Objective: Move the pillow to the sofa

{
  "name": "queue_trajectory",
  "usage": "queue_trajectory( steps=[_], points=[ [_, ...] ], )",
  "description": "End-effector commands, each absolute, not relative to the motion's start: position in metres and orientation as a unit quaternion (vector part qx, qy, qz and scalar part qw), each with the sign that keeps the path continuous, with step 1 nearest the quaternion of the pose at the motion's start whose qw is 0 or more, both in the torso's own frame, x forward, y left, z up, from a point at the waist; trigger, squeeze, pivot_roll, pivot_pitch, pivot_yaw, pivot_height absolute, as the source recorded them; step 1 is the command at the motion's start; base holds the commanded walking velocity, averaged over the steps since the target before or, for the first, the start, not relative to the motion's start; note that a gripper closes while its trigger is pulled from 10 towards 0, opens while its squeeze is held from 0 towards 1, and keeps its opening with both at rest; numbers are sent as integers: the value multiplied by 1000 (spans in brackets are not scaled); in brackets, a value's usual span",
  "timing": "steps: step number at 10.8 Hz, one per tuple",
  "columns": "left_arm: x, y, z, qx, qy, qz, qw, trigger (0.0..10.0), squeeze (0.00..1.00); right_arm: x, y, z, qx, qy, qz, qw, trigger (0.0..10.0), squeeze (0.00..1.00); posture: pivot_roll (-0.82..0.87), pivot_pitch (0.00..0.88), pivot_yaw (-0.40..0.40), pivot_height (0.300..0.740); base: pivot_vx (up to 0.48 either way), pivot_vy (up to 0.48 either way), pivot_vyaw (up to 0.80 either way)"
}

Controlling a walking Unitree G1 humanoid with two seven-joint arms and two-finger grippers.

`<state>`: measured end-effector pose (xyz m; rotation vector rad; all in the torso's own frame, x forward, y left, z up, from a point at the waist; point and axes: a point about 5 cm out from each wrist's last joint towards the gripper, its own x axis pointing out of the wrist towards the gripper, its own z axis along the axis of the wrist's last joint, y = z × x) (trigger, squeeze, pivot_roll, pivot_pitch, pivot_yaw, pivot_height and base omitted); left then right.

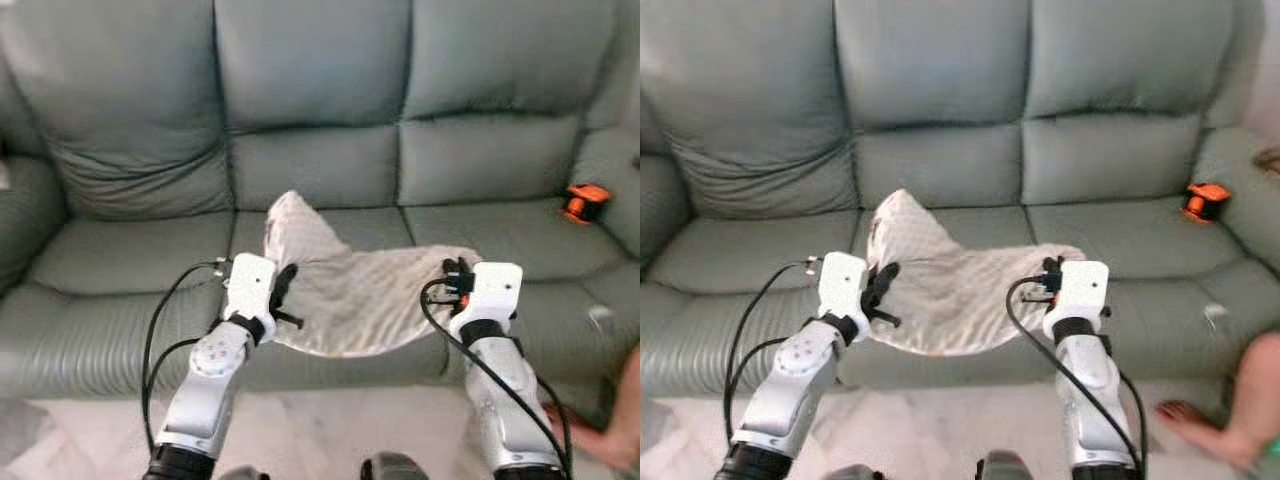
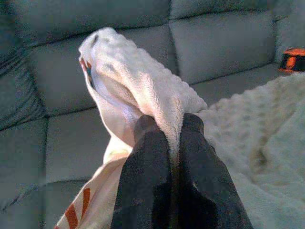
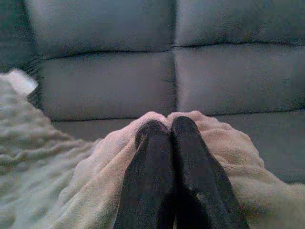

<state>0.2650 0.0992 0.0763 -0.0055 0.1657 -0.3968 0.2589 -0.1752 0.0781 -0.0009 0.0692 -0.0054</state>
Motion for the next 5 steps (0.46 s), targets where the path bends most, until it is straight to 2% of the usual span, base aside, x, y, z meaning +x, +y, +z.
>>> queue_trajectory(
  steps=[1,2,3,5],
  points=[
    [266,100,84,-7,67,-204,977,10000,0,264,-170,87,-2,16,6,1000,10000,0,-56,0,48,740,0,0,0],
    [266,101,84,-8,67,-205,977,10000,0,263,-170,87,-2,16,6,1000,10000,0,-57,0,49,740,0,0,0],
    [265,100,84,-9,67,-207,976,10000,0,263,-171,87,-2,17,5,1000,10000,0,-57,0,49,740,274,0,0],
    [265,100,85,-10,67,-209,976,10000,0,264,-171,87,-2,18,3,1000,10000,0,-58,0,49,740,287,0,-675]
  ],
)
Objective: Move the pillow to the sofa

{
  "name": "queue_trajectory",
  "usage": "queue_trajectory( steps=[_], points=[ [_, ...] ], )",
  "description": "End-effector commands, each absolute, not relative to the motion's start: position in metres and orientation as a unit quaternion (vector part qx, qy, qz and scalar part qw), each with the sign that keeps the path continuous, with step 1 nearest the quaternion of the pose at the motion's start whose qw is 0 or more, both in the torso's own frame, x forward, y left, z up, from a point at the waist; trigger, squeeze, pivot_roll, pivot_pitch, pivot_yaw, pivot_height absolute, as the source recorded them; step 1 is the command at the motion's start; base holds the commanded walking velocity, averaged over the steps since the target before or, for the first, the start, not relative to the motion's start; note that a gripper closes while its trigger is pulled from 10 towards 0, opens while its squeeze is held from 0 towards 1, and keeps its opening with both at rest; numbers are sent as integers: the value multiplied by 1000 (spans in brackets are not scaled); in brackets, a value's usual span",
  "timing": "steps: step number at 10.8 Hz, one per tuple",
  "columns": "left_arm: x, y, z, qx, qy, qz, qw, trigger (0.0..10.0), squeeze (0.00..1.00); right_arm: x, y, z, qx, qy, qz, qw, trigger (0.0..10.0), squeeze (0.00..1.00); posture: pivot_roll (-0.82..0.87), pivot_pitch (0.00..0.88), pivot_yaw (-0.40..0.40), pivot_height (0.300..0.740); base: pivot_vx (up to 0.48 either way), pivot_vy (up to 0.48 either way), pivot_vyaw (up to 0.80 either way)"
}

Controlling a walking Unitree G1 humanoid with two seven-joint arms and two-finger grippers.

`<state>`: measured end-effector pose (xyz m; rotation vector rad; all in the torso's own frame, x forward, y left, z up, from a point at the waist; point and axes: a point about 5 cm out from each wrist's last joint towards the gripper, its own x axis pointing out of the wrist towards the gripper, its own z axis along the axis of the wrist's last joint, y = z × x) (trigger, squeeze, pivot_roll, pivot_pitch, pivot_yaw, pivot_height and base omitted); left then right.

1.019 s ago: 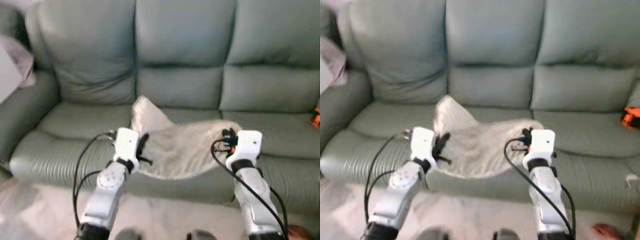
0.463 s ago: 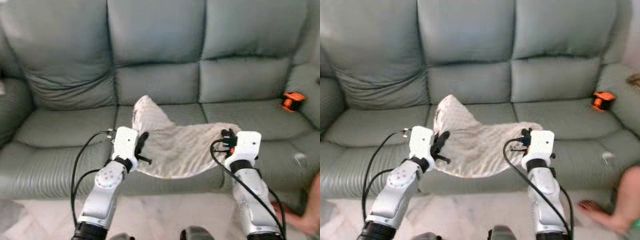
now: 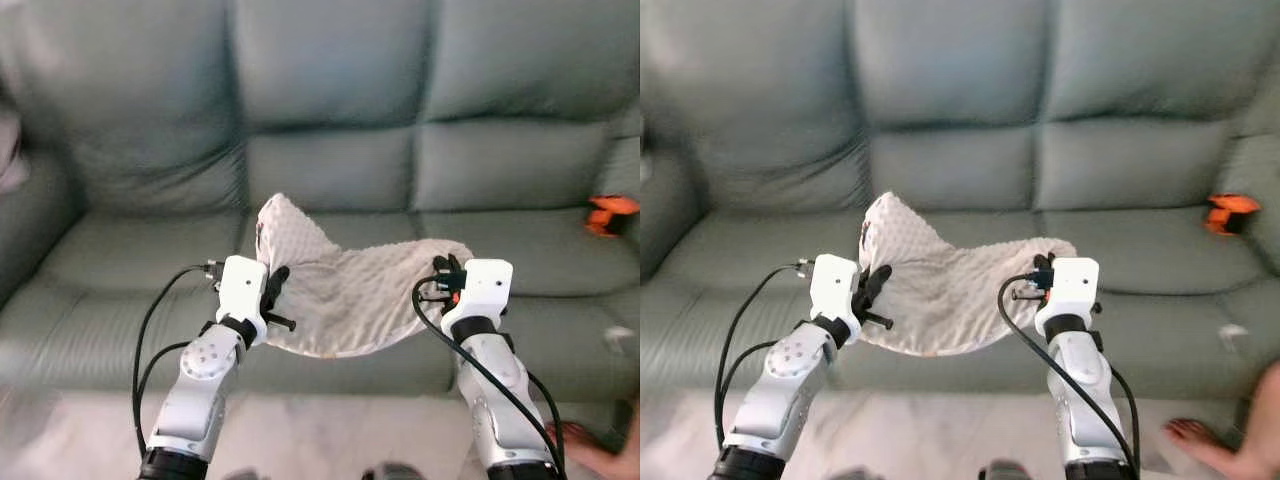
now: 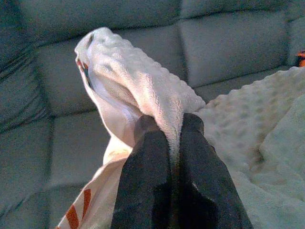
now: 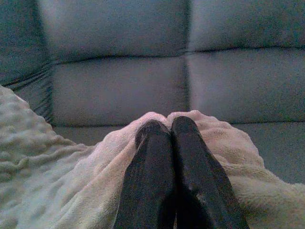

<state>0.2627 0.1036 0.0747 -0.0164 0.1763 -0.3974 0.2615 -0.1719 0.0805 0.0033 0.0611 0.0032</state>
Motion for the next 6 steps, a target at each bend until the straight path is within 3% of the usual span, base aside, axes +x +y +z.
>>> queue_trajectory(
  steps=[1,2,6],
  points=[
    [265,100,84,-9,68,-210,975,10000,0,264,-171,87,-2,18,3,1000,10000,0,-58,0,49,740,292,0,0],
    [265,100,84,-9,68,-210,975,10000,0,264,-171,87,-3,18,4,1000,10000,0,-57,0,49,740,296,0,0],
    [267,104,84,9,62,-183,981,10000,0,266,-168,87,-3,16,10,1000,10000,0,-48,0,42,740,0,0,0]
  ],
)
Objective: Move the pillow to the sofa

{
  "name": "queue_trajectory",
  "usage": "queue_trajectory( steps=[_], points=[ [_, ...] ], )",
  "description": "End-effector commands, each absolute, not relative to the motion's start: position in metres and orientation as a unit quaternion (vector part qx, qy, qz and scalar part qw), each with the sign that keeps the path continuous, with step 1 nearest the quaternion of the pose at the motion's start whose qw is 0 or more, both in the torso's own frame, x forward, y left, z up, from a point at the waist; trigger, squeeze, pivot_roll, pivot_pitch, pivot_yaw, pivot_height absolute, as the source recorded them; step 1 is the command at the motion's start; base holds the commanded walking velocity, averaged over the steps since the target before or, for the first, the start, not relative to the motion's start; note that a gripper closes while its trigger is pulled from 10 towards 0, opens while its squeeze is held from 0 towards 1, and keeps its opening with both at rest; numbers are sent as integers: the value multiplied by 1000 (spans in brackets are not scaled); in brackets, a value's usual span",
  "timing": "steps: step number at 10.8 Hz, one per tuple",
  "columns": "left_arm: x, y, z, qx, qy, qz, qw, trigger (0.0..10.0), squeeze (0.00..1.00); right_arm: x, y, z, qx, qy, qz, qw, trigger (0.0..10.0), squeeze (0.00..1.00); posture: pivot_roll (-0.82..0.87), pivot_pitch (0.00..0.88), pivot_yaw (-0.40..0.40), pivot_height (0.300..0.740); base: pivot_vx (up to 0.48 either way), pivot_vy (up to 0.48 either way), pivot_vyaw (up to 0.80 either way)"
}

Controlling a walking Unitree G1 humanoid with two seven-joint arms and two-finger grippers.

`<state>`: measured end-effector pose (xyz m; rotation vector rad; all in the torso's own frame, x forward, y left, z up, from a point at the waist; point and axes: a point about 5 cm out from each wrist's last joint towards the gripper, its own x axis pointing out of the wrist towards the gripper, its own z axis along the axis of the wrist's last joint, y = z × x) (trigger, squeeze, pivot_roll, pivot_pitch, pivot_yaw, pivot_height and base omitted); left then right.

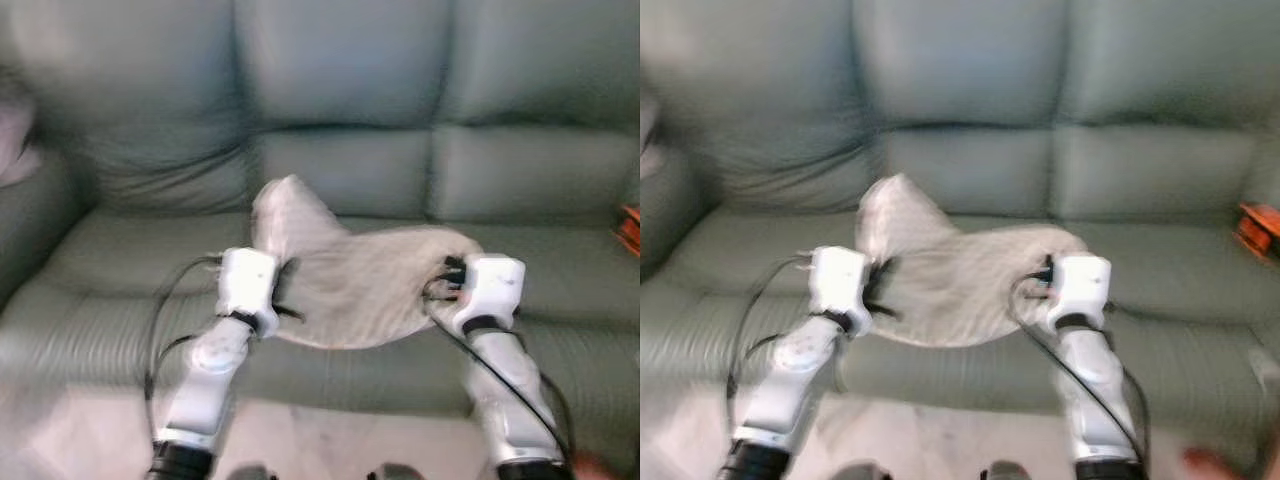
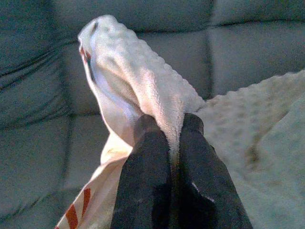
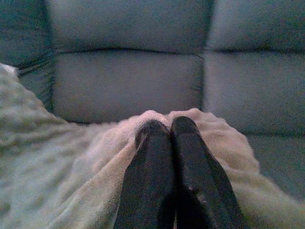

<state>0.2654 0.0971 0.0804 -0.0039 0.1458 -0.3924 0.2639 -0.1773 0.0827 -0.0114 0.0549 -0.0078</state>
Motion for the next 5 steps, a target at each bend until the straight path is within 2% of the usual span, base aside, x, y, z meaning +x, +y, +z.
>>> queue_trajectory(
  steps=[1,5],
  points=[
    [267,105,84,9,61,-182,981,10000,0,266,-167,87,-3,15,12,1000,10000,0,-48,0,42,740,0,0,0],
    [264,111,84,31,56,-170,983,10000,0,266,-168,88,-5,13,13,1000,10000,0,-40,0,38,740,0,0,0]
  ],
)
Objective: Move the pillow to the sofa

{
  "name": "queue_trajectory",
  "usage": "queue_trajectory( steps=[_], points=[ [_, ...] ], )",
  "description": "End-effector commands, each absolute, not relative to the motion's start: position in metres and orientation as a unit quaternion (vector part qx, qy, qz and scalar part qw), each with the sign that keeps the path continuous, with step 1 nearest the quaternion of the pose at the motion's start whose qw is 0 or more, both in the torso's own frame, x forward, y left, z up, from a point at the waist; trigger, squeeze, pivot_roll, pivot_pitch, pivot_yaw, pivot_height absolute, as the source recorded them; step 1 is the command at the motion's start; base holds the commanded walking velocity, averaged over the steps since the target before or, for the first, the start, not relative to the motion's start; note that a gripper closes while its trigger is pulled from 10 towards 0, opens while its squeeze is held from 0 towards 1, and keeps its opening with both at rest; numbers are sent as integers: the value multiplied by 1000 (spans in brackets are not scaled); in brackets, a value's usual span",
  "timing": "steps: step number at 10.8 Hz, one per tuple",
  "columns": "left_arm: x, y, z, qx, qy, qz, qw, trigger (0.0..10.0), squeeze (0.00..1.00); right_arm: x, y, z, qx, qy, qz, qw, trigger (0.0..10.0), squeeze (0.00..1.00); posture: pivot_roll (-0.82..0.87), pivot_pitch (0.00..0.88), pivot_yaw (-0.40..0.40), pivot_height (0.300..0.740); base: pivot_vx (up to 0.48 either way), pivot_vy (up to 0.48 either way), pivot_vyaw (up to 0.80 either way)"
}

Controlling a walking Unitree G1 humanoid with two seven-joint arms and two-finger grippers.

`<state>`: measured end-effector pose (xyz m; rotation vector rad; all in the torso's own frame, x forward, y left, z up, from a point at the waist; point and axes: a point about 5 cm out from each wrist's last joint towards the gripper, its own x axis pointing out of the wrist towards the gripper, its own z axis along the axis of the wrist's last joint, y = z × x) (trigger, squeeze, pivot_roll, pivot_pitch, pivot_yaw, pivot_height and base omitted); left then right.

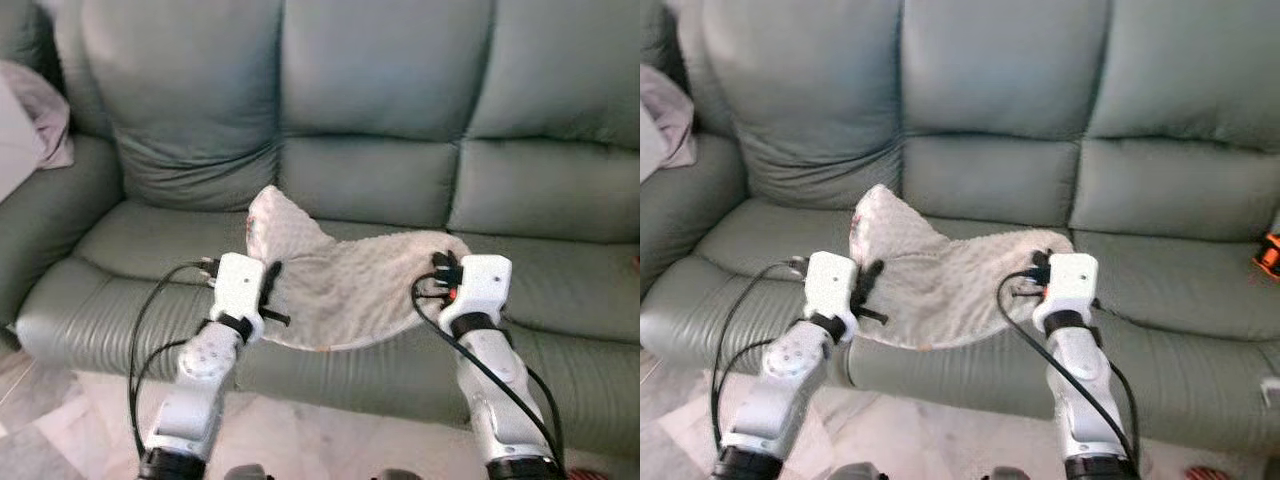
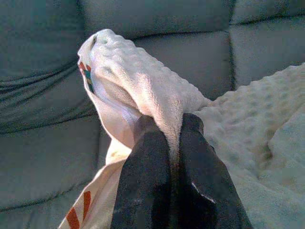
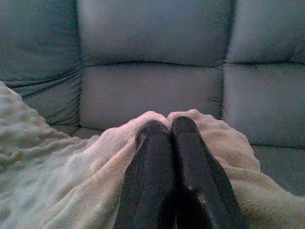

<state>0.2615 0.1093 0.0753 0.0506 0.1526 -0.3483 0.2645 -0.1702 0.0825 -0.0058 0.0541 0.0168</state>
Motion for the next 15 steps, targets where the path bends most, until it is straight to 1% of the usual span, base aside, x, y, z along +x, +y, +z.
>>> queue_trajectory(
  steps=[1,2,3,4,6,7,8,9,11,15],
  points=[
    [262,108,83,32,58,-177,982,10000,0,265,-168,88,-5,15,14,1000,10000,0,-41,0,38,740,0,0,0],
    [263,107,83,28,59,-178,982,10000,0,266,-167,88,-4,15,13,1000,10000,0,-43,0,38,735,0,0,0],
    [263,107,82,33,61,-178,982,10000,0,266,-167,89,-4,15,13,1000,10000,0,-47,0,39,715,0,0,0],
    [265,110,81,44,62,-161,984,10000,0,265,-168,89,-3,15,13,1000,10000,0,-49,0,38,700,0,0,0],
    [267,117,79,43,62,-148,986,10000,0,265,-170,88,-4,16,10,1000,10000,0,-51,0,39,665,0,0,0],
    [267,121,78,45,65,-136,988,10000,0,264,-171,88,-2,15,7,1000,10000,0,-53,0,40,640,0,0,0],
    [268,127,78,47,69,-117,990,10000,0,260,-173,87,0,16,3,1000,10000,0,-53,0,42,630,0,0,0],
    [267,132,78,36,69,-108,991,10000,0,256,-176,84,-1,21,-2,1000,10000,0,-52,0,42,630,0,0,0],
    [263,133,76,37,73,-110,991,10000,0,251,-177,81,-1,26,-7,1000,10000,0,-50,0,44,630,0,0,0],
    [264,128,80,29,65,-131,989,10000,0,255,-177,83,0,23,-8,1000,10000,0,-46,0,47,630,0,0,0]
  ],
)
